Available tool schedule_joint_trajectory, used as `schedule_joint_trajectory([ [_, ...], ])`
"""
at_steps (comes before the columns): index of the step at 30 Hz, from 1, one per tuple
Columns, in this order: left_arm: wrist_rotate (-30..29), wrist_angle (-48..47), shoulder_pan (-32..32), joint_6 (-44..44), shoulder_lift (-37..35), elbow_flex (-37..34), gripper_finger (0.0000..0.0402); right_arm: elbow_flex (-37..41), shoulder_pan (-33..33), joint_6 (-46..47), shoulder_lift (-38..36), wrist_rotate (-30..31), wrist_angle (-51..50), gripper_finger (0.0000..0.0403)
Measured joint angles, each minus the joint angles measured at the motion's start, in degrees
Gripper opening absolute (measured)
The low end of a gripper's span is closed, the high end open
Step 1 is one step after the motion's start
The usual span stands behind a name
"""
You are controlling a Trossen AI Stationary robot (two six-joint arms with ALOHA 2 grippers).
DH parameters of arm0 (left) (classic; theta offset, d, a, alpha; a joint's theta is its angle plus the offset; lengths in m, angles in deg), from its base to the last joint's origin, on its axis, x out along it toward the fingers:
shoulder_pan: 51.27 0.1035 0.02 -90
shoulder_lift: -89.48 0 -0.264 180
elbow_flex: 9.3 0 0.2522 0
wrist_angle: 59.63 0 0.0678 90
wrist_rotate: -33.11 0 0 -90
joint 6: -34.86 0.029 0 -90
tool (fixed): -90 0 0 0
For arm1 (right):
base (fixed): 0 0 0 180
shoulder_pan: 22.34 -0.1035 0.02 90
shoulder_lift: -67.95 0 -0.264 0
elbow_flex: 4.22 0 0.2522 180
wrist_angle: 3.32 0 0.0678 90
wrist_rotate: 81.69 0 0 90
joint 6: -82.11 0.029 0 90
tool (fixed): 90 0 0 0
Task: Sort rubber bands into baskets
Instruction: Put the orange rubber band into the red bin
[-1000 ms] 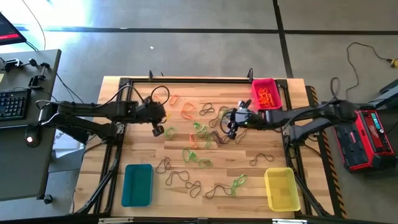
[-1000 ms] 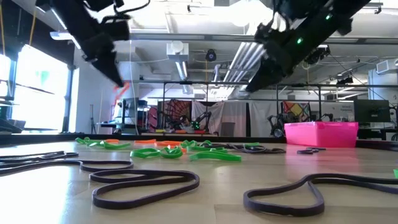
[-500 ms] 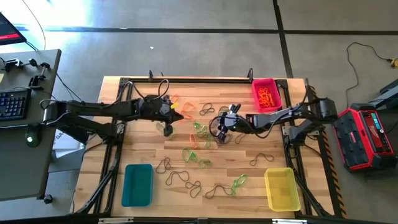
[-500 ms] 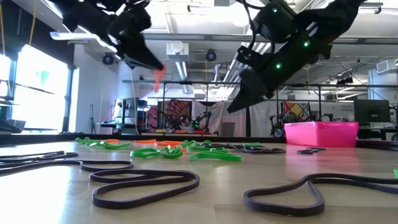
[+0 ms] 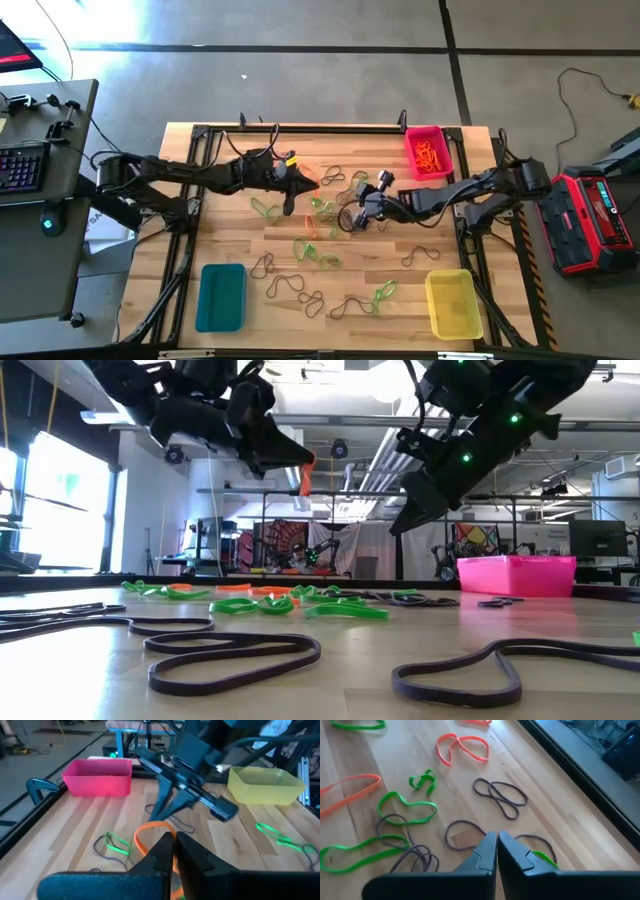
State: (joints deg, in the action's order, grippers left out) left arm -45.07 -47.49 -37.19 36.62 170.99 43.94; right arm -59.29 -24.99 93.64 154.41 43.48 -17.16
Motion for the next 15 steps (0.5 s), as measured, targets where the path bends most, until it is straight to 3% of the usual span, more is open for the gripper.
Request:
schedule_joint_trajectory([
  [7, 0.0, 1.1, 0.4, 0.4, 0.4, 0.0, 0.0011, 8.3, -0.1, -2.3, 0.0, -0.4, 15.5, 0.0000],
  [15, 0.1, 3.6, 0.5, 0.8, 0.4, 0.0, 0.0011, 18.7, 7.1, -6.3, 0.0, -17.4, 38.7, 0.0000],
])
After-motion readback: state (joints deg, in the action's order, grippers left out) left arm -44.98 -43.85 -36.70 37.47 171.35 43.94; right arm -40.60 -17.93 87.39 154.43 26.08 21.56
